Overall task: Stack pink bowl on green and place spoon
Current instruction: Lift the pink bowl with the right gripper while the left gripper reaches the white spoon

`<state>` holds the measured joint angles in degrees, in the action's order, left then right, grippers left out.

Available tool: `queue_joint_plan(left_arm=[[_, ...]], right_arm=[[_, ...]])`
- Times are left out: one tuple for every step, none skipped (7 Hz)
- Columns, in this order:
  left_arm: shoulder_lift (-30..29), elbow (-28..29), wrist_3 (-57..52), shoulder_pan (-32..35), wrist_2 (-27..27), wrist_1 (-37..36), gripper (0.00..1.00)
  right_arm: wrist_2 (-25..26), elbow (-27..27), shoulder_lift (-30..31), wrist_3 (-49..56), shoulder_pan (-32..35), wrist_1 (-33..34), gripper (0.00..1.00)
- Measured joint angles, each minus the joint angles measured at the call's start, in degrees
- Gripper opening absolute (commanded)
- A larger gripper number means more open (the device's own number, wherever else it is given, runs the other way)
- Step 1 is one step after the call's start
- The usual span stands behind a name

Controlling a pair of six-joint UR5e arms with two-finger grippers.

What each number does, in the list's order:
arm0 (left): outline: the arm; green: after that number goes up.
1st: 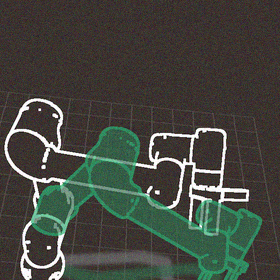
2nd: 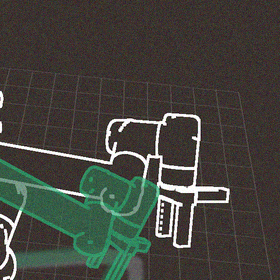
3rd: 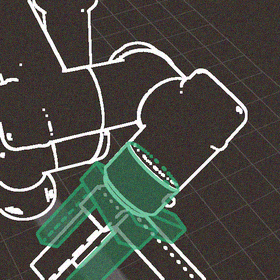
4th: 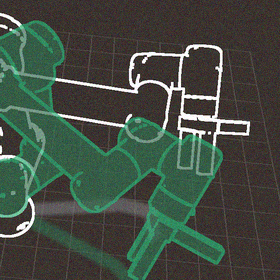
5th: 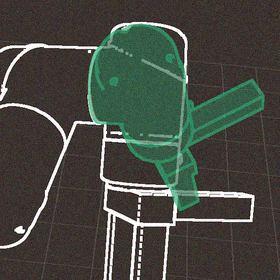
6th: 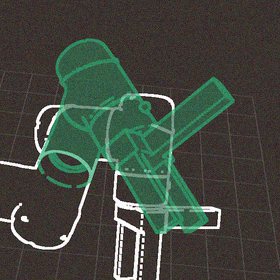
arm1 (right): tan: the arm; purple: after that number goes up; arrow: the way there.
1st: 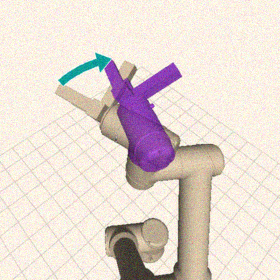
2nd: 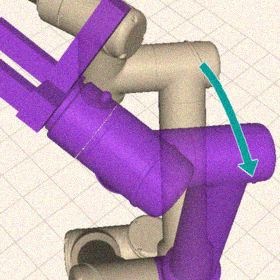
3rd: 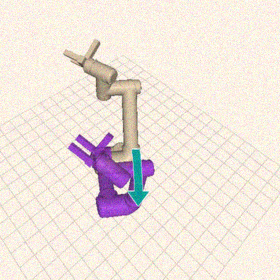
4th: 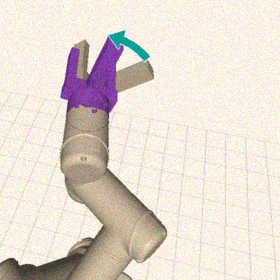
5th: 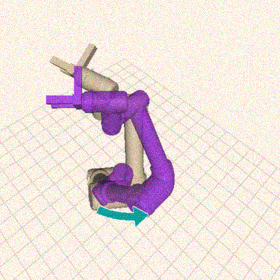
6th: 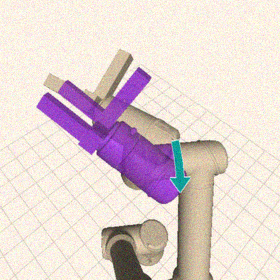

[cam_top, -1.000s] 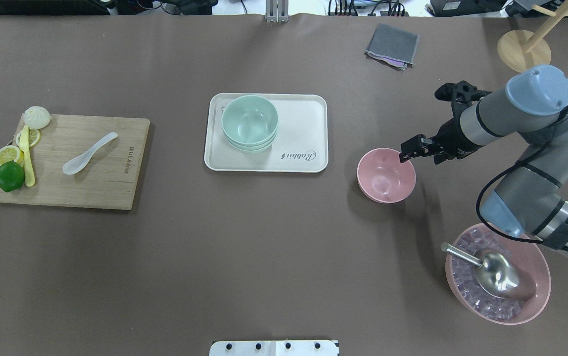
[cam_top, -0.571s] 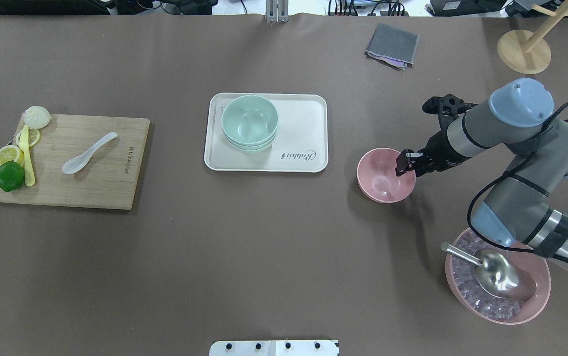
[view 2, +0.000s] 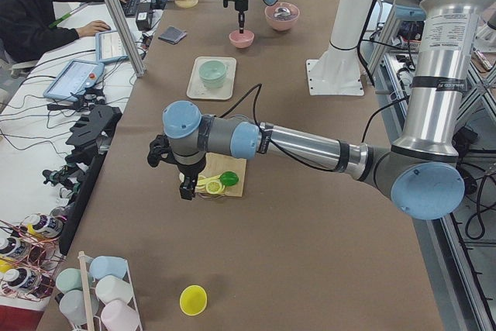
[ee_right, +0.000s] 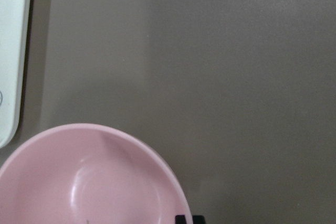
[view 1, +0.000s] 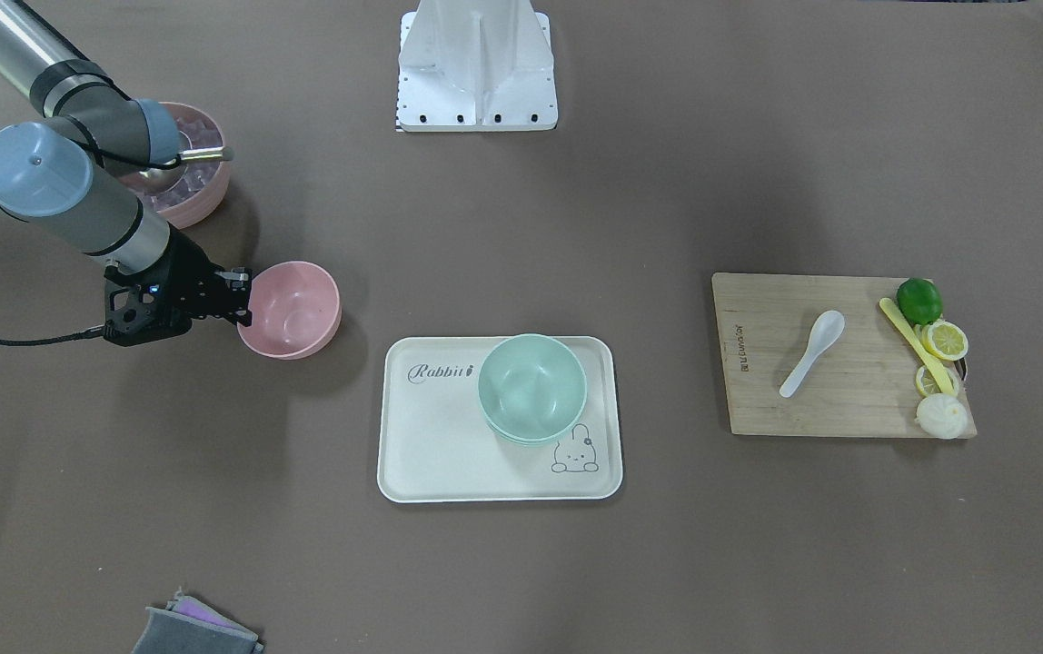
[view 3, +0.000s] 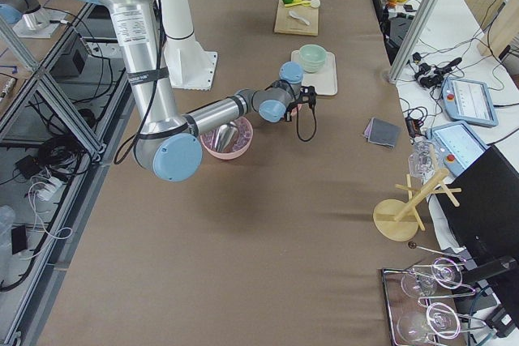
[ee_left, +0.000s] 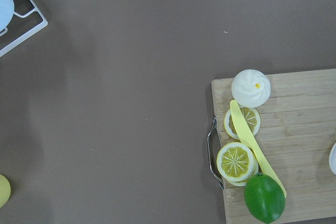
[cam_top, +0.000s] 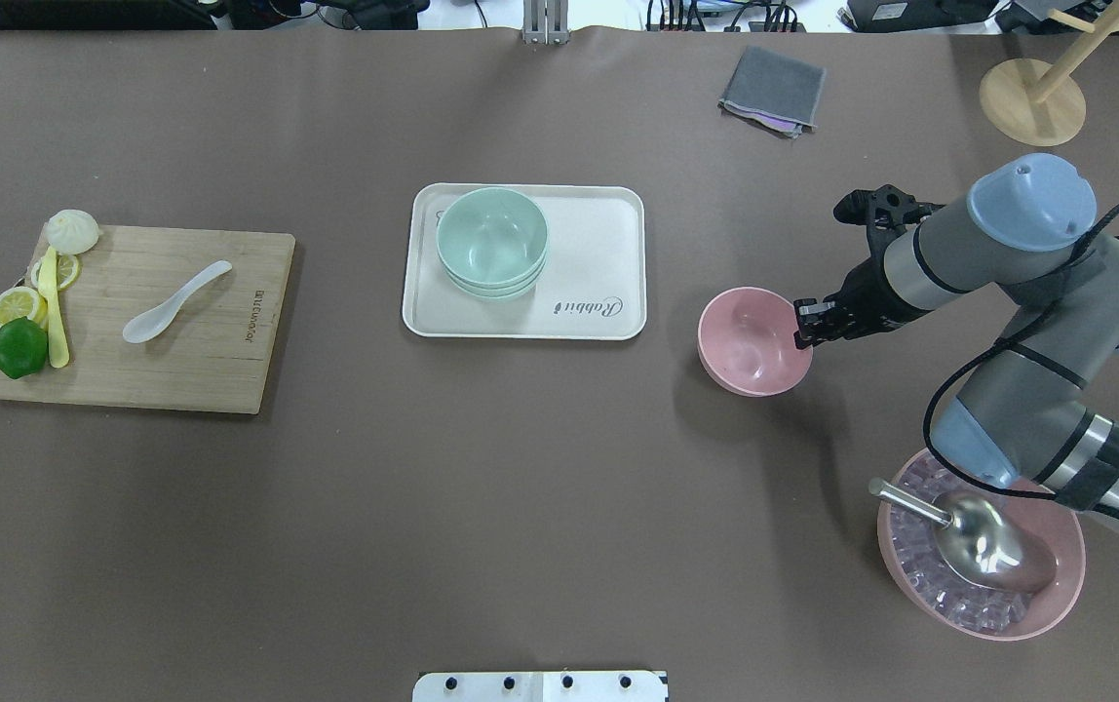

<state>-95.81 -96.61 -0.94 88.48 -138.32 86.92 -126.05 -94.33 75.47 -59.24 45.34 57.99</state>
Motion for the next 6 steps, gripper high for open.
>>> queue_joint_plan(left_arm=[[-0.76,-0.11,0.83,-0.58,-0.01,-0.02,0.97],[-2.47,-0.28,2.64,-2.64,-0.02,-0.02,0.97],[-4.98,-0.66,5.13,-6.55,0.00,0.54,0.97],[-7.84,-1.02,8.30,-11.24,0.18,2.06,0.94],[-10.35,-0.88,11.53,-16.25,0.57,4.56,0.93],[-11.57,-0.03,12.92,-20.39,1.78,7.88,0.93]], right_arm=[[-0.69,-0.86,-0.16,-0.33,1.20,0.05,0.00],[-2.31,-1.59,-0.54,-1.25,3.24,0.07,0.00],[-3.98,-2.17,-1.19,-2.64,5.16,0.04,0.00],[-4.66,-2.55,-2.00,-4.03,6.28,0.05,0.00],[-4.85,-2.66,-2.92,-5.10,7.03,0.08,0.00],[-4.87,-2.62,-3.65,-5.57,7.62,0.10,0.00]])
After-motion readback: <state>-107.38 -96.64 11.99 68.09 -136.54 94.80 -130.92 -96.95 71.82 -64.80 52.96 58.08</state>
